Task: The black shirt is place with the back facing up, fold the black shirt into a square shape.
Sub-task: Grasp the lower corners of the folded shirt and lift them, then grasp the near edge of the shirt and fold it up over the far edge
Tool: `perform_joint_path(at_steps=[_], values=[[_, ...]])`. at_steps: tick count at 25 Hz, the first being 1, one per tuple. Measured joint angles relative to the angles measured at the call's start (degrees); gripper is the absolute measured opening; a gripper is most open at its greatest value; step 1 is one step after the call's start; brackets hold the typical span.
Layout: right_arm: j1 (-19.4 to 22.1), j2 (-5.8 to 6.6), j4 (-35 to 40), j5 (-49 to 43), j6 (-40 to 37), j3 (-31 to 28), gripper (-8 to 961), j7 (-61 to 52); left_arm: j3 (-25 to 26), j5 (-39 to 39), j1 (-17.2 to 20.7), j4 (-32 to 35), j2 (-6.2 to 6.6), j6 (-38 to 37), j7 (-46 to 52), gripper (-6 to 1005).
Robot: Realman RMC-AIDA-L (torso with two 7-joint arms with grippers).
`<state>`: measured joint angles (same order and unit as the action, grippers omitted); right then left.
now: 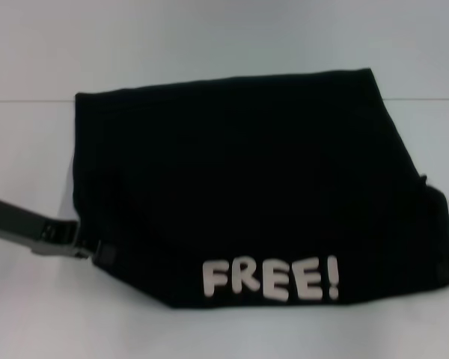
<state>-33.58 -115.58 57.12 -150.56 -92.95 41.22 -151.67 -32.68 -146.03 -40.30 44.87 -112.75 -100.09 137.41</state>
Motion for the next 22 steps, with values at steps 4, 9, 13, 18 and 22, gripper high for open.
perform_joint_path(at_steps=[4,9,13,18,22], values=[[3.7,-0.7,3.0,0.2,-6.2,-0.4,31,1.9,-0.3,-1.5,1.7,1.9,-0.34,-5.3,-2.1,14],[7.0,-0.76,4.7,0.2,-11.2,-1.4,31,3.3,-0.3,-4.2,3.0,2.3,-0.9,-10.8,-3.6,15],[7.8,-0.8,4.4,0.2,-13.9,-3.4,31,5.9,0.2,-4.7,4.5,3.7,-1.24,-15.9,-5.3,14],[6.9,-0.42,4.2,1.8,-16.6,-8.6,32,8.7,2.5,-4.1,4.4,5.3,-0.88,-18.0,-7.3,15],[5.8,0.33,4.5,8.2,-18.9,-13.7,32,10.4,8.7,-0.9,2.4,4.0,0.88,-18.0,-8.2,15]])
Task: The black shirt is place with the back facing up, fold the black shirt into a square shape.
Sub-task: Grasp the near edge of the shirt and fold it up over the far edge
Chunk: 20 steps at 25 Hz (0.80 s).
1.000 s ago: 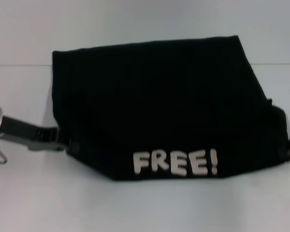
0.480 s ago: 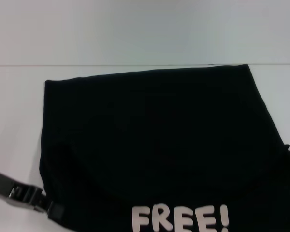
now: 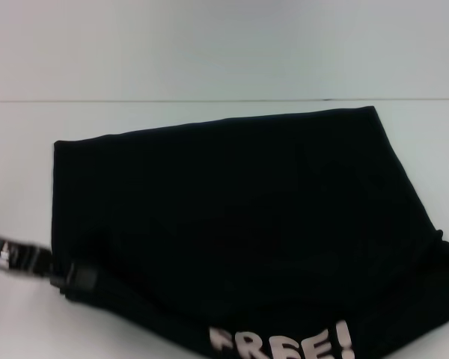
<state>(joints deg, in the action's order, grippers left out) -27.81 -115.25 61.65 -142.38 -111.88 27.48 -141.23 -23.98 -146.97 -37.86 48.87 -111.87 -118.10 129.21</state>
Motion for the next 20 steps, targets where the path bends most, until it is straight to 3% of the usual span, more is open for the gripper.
perform_joint_path(at_steps=[4,8,10,14,20], values=[[-1.1,1.5,-1.9,3.9,2.2,-2.5,32,0.1,5.2,0.9,-1.8,-1.9,1.59,4.0,3.5,14],[-3.7,3.51,-6.9,7.2,9.2,-4.7,32,0.1,5.1,0.9,-2.7,-2.7,1.73,14.3,9.6,14],[-6.5,4.68,-12.0,8.8,17.9,-4.6,32,0.3,5.0,1.0,-3.4,-3.5,1.55,18.9,11.4,15],[-9.5,4.79,-16.8,8.6,26.8,-3.0,32,0.5,4.0,1.0,-4.9,-6.8,1.02,29.2,13.2,15],[-15.8,3.29,-26.7,8.4,47.2,4.4,32,0.9,0.0,1.0,-5.7,-9.6,-0.94,41.6,16.2,14]])
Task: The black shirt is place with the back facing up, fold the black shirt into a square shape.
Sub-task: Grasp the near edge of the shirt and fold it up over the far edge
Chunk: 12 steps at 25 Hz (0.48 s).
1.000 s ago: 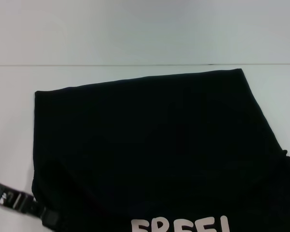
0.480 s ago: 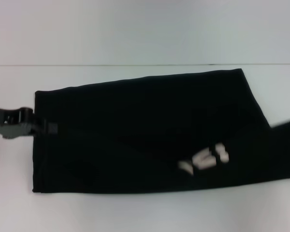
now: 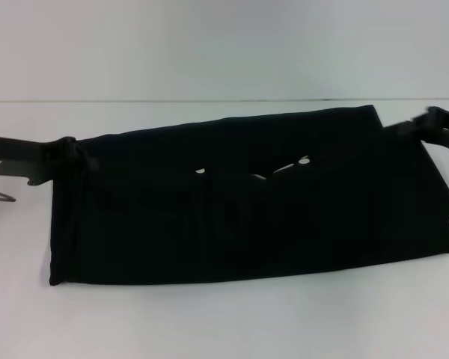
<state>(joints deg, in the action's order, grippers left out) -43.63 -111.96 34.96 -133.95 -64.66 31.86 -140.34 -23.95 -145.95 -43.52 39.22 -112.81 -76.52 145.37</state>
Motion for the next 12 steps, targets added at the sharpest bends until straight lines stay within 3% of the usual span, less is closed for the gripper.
perform_joint_path(at_steps=[7,12], values=[[-4.3,-2.41,-4.0,-0.1,14.9,4.2,32,-0.1,-0.2,0.0,-1.3,-2.4,-0.54,7.4,1.1,14],[-4.9,-2.86,-4.8,0.0,20.7,5.7,32,-0.4,-0.1,0.5,-1.7,-2.2,-1.83,12.7,1.4,15]])
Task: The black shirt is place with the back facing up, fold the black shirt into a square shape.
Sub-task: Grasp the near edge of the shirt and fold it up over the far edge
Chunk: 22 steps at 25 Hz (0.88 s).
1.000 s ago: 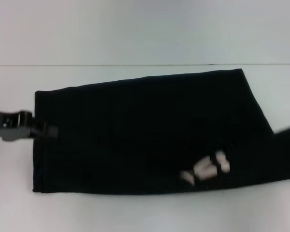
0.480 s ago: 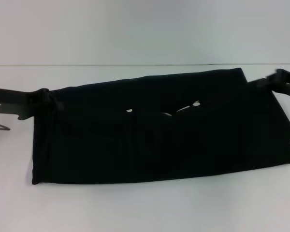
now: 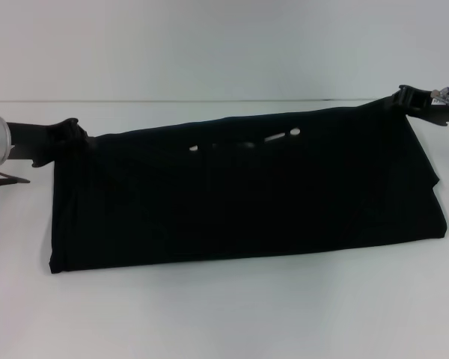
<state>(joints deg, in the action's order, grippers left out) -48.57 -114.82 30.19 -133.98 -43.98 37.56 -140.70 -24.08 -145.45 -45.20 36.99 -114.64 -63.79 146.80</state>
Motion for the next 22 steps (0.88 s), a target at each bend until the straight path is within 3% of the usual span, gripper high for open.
perform_joint_path(at_steps=[11,22], values=[[-3.3,-1.61,-5.9,0.5,14.5,1.6,32,0.9,0.0,0.4,-2.3,-0.7,-2.67,12.7,0.0,15],[-4.5,-2.19,-6.6,0.4,18.4,3.1,33,1.0,0.0,0.5,-3.0,-2.6,-3.0,17.4,0.2,15]])
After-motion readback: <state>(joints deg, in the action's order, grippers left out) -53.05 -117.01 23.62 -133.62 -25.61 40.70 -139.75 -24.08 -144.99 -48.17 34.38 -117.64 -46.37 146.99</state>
